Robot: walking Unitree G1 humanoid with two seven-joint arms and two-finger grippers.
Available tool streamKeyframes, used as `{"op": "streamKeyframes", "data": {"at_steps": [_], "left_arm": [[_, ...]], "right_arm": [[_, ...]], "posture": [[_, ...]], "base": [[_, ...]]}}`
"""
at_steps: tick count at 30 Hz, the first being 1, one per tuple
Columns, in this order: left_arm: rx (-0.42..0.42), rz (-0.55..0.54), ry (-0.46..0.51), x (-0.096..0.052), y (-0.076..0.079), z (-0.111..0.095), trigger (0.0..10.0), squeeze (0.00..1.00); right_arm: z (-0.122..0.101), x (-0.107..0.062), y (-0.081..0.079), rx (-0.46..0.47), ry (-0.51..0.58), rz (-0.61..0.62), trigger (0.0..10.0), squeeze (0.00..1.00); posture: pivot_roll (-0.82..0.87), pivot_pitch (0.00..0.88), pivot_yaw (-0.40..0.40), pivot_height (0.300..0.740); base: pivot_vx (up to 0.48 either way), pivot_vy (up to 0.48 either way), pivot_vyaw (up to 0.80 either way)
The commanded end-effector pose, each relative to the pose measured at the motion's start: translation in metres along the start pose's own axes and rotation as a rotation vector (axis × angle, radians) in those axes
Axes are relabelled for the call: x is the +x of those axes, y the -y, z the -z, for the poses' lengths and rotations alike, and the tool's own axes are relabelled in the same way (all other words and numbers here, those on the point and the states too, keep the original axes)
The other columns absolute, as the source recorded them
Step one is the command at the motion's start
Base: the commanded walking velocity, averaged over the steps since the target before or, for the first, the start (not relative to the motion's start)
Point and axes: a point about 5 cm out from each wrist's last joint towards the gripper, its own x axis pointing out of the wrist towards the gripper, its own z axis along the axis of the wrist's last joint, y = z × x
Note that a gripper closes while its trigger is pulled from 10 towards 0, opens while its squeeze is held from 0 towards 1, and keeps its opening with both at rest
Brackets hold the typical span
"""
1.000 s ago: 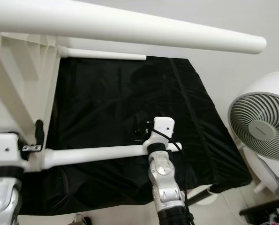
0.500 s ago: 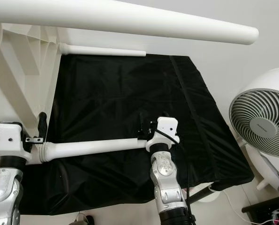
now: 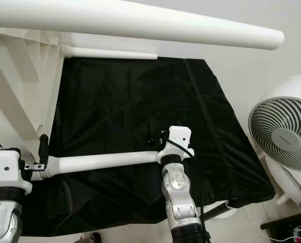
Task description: Building children table
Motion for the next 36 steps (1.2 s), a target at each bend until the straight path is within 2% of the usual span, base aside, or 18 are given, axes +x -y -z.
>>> {"op": "streamKeyframes", "data": {"at_steps": [1,15,17,20,26,28,31,35,36], "left_arm": [[0.013,-0.043,-0.012,-0.009,-0.001,-0.002,10.0,0.00],[0.028,0.024,-0.027,-0.037,0.002,-0.016,10.0,0.00],[0.028,0.024,-0.027,-0.037,0.002,-0.016,10.0,0.00],[0.059,0.041,-0.041,-0.049,-0.003,-0.019,10.0,0.00],[0.081,0.064,-0.040,-0.054,-0.005,-0.022,10.0,0.00],[0.085,0.094,-0.031,-0.056,-0.004,-0.023,10.0,0.00],[0.090,0.239,-0.028,-0.062,0.003,-0.022,10.0,0.00],[0.094,0.270,-0.035,-0.063,0.004,-0.020,10.0,0.00],[0.089,0.310,-0.034,-0.062,0.008,-0.017,10.0,0.00]], "right_arm": [[0.007,-0.002,0.000,0.001,-0.034,-0.006,10.0,0.00],[0.008,0.000,-0.007,0.012,-0.038,-0.040,10.0,0.00],[0.008,0.000,-0.007,0.012,-0.038,-0.040,10.0,0.00],[0.010,0.000,-0.009,0.017,-0.043,-0.047,10.0,0.00],[0.011,-0.001,-0.011,0.019,-0.047,-0.051,10.0,0.00],[0.011,0.000,-0.012,0.021,-0.050,-0.055,10.0,0.00],[0.012,0.000,-0.014,0.026,-0.053,-0.062,10.0,0.00],[0.012,0.000,-0.015,0.027,-0.053,-0.061,10.0,0.00],[0.012,0.001,-0.015,0.028,-0.053,-0.058,10.0,0.00]], "posture": [[0.17,0.153,-0.092,0.740],[0.22,0.160,-0.108,0.740],[0.22,0.160,-0.108,0.740],[0.24,0.172,-0.107,0.740],[0.24,0.178,-0.108,0.740],[0.25,0.185,-0.110,0.740],[0.25,0.192,-0.106,0.740],[0.25,0.194,-0.100,0.740],[0.25,0.195,-0.097,0.740]], "base": [[0.000,0.000,0.00],[0.000,0.000,0.00],[0.000,0.000,0.00],[0.000,0.000,0.00],[0.000,0.000,0.00],[0.000,0.000,0.00],[0.000,0.000,0.00],[0.000,0.000,0.00],[0.000,0.000,0.00]]}}
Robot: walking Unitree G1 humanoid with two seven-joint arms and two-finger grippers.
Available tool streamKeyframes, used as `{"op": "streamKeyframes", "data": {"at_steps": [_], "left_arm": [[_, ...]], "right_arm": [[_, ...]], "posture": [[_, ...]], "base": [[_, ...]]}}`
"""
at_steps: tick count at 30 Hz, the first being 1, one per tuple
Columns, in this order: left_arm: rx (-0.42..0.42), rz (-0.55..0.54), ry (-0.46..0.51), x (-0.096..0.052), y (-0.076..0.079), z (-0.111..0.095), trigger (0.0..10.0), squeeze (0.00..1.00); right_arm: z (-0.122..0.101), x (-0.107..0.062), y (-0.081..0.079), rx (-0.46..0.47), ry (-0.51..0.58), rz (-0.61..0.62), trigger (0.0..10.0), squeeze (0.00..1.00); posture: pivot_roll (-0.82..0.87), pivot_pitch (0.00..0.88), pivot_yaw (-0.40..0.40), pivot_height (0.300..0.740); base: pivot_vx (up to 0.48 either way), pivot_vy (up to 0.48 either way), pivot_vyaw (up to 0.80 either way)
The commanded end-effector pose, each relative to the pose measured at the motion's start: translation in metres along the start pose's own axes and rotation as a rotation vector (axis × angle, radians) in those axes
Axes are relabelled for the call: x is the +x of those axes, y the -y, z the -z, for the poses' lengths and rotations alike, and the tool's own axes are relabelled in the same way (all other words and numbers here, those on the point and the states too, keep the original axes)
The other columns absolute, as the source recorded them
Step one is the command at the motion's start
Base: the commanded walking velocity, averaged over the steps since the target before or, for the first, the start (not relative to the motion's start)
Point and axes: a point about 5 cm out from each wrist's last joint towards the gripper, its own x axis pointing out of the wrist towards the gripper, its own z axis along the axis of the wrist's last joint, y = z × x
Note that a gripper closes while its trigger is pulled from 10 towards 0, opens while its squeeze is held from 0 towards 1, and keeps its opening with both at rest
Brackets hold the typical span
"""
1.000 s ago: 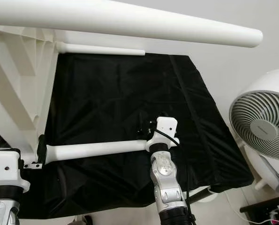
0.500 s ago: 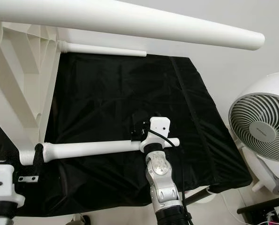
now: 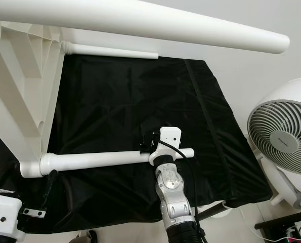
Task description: Building children table
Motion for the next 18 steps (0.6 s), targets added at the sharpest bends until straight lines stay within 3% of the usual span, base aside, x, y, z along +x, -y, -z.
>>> {"op": "streamKeyframes", "data": {"at_steps": [1,11,18], "left_arm": [[-0.010,0.074,0.004,0.001,0.006,0.004,10.0,0.00],[-0.084,0.234,-0.003,0.016,0.022,0.015,10.0,0.00],[-0.125,0.255,-0.028,0.019,0.025,0.022,10.0,0.00]], "right_arm": [[0.004,-0.001,0.002,0.009,-0.014,0.012,10.0,0.00],[0.000,-0.002,0.008,-0.011,0.004,0.048,10.0,0.00],[-0.001,-0.003,0.011,-0.020,0.010,0.063,10.0,0.00]], "posture": [[0.25,0.196,-0.091,0.740],[0.20,0.191,-0.061,0.740],[0.19,0.189,-0.056,0.740]], "base": [[0.000,0.000,0.00],[0.000,0.000,0.00],[0.000,0.000,0.00]]}}
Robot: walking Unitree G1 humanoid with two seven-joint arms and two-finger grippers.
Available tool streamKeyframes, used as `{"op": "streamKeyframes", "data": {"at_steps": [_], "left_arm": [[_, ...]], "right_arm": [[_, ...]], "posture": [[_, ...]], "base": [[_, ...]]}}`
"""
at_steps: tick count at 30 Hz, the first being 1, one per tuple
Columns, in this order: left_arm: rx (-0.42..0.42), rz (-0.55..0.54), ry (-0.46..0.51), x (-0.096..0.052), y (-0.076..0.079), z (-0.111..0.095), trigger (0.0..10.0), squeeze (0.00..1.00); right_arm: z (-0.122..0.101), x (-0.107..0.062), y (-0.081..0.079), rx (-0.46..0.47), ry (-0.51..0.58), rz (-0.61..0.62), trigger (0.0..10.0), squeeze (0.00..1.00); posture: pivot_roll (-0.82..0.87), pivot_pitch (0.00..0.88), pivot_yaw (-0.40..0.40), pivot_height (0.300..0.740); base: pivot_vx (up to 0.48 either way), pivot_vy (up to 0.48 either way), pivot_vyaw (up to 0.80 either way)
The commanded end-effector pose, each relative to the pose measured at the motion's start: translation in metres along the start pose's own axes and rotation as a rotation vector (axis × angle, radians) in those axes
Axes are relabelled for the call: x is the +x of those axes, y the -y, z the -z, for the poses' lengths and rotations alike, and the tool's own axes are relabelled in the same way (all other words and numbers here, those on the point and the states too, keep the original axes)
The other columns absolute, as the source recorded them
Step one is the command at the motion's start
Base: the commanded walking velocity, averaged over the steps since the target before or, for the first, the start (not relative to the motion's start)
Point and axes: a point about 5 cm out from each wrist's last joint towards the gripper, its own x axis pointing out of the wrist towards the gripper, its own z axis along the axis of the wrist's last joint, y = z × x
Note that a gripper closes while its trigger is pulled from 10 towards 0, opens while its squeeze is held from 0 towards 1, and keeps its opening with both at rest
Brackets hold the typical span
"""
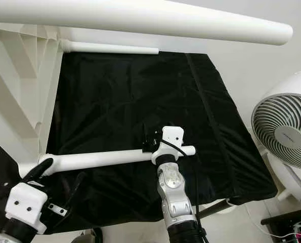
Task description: Building children table
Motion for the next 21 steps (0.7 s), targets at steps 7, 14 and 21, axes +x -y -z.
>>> {"op": "streamKeyframes", "data": {"at_steps": [7,14,21], "left_arm": [[-0.047,-0.039,-0.067,0.004,-0.014,0.026,10.0,0.00],[-0.045,-0.090,-0.051,0.012,-0.034,0.028,10.0,0.00],[-0.014,-0.119,-0.043,0.016,-0.053,0.032,10.0,0.00]], "right_arm": [[-0.002,-0.001,0.008,-0.018,0.019,0.005,10.0,0.00],[-0.003,0.000,0.007,-0.019,0.024,-0.001,10.0,0.00],[-0.003,0.001,0.007,-0.018,0.029,0.003,10.0,0.00]], "posture": [[0.18,0.176,-0.067,0.740],[0.18,0.162,-0.068,0.740],[0.17,0.140,-0.065,0.740]], "base": [[0.000,0.000,0.00],[0.000,0.000,0.00],[0.000,0.000,0.00]]}}
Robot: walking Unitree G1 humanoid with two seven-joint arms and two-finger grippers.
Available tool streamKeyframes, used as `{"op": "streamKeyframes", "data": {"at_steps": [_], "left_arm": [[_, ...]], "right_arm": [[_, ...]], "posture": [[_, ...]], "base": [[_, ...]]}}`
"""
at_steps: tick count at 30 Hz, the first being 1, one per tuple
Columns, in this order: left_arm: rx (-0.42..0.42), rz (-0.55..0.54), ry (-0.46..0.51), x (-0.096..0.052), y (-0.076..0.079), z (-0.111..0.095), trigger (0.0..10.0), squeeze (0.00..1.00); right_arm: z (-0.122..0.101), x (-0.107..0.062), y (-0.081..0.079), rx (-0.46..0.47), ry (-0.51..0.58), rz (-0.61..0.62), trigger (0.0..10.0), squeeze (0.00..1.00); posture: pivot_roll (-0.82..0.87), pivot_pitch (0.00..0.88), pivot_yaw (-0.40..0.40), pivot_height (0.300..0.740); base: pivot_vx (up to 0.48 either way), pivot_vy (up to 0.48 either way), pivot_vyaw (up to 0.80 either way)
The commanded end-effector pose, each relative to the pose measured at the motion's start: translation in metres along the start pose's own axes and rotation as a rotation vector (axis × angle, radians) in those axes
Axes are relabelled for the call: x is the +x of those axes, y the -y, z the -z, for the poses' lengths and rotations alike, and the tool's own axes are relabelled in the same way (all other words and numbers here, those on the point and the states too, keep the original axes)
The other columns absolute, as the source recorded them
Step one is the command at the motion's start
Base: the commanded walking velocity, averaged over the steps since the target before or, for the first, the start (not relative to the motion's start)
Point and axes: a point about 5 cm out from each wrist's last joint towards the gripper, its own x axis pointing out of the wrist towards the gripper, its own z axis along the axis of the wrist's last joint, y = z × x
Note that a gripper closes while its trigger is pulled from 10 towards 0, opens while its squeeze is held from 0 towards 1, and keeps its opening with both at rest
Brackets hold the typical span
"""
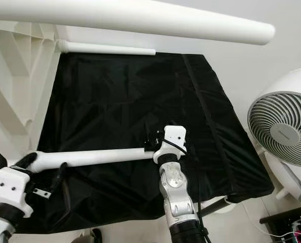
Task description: Building children table
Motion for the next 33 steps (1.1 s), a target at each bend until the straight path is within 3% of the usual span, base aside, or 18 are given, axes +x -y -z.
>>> {"op": "streamKeyframes", "data": {"at_steps": [1,12,26,33], "left_arm": [[0.011,-0.019,-0.016,-0.002,-0.006,0.004,10.0,0.00],[0.006,-0.023,-0.013,-0.002,-0.010,0.007,10.0,0.00],[-0.245,0.179,-0.075,-0.002,0.043,0.006,10.0,0.00],[-0.326,0.153,-0.131,-0.006,0.046,0.011,10.0,0.00]], "right_arm": [[-0.001,0.000,0.002,-0.002,0.012,0.005,10.0,0.00],[0.000,0.000,0.000,-0.003,0.015,0.000,10.0,0.00],[0.000,0.001,0.003,-0.019,0.015,-0.001,10.0,0.00],[-0.001,0.003,0.004,-0.025,0.018,0.002,10.0,0.00]], "posture": [[0.17,0.140,-0.065,0.740],[0.17,0.125,-0.068,0.740],[0.17,0.135,-0.068,0.740],[0.17,0.142,-0.071,0.740]], "base": [[0.000,0.000,0.00],[0.000,0.000,0.00],[0.000,0.000,0.00],[0.000,0.000,0.00]]}}
